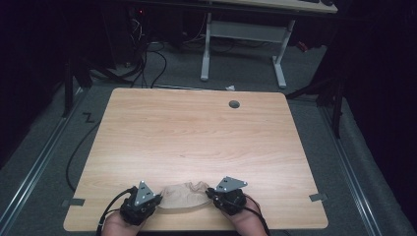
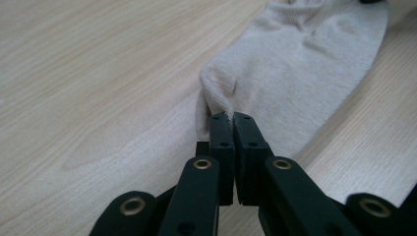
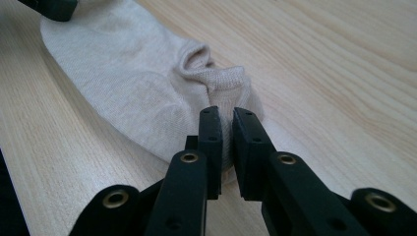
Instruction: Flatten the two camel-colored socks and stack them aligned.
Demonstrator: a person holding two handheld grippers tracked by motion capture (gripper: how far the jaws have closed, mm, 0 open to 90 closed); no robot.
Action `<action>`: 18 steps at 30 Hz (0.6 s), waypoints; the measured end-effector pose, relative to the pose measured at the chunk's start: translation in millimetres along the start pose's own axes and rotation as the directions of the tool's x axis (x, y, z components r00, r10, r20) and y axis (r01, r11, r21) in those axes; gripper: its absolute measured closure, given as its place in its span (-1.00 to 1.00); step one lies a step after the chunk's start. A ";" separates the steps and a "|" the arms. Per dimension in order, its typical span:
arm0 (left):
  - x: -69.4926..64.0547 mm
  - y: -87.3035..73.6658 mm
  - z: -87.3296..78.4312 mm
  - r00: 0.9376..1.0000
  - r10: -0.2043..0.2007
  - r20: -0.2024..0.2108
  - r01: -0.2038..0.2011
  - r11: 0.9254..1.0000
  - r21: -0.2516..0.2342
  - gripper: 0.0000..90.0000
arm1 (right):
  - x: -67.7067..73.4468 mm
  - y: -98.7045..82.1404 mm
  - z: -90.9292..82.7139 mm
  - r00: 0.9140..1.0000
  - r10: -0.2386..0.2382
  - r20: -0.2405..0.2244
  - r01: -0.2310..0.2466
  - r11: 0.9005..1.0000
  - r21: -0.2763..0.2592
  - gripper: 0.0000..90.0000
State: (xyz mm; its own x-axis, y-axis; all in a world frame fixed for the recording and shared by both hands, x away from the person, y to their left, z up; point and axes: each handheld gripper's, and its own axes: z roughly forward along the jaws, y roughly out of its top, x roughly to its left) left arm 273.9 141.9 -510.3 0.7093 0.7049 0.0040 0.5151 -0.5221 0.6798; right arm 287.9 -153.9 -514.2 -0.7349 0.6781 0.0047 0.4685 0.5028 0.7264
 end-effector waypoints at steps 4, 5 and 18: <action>1.2 -0.9 2.8 1.000 -0.007 0.003 0.007 1.000 0.016 0.94 | 0.1 -1.4 4.0 1.000 -0.005 -0.001 0.005 1.000 0.027 0.84; 1.2 -1.1 3.5 1.000 -0.007 0.002 0.007 1.000 0.019 0.94 | 0.1 -1.4 4.0 1.000 -0.005 -0.001 0.005 1.000 0.027 0.84; 12.7 11.2 22.6 0.999 -0.032 0.014 0.032 0.999 0.004 0.81 | -9.1 -3.0 7.6 0.999 0.022 0.027 -0.023 0.999 0.034 0.77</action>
State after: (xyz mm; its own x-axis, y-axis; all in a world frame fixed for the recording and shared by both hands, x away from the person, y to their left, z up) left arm 299.5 134.2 -519.2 0.6992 0.7143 -0.0280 0.5392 -0.5013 0.6768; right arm 296.8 -157.6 -521.6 -0.7112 0.7030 0.0024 0.5018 0.5053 0.7021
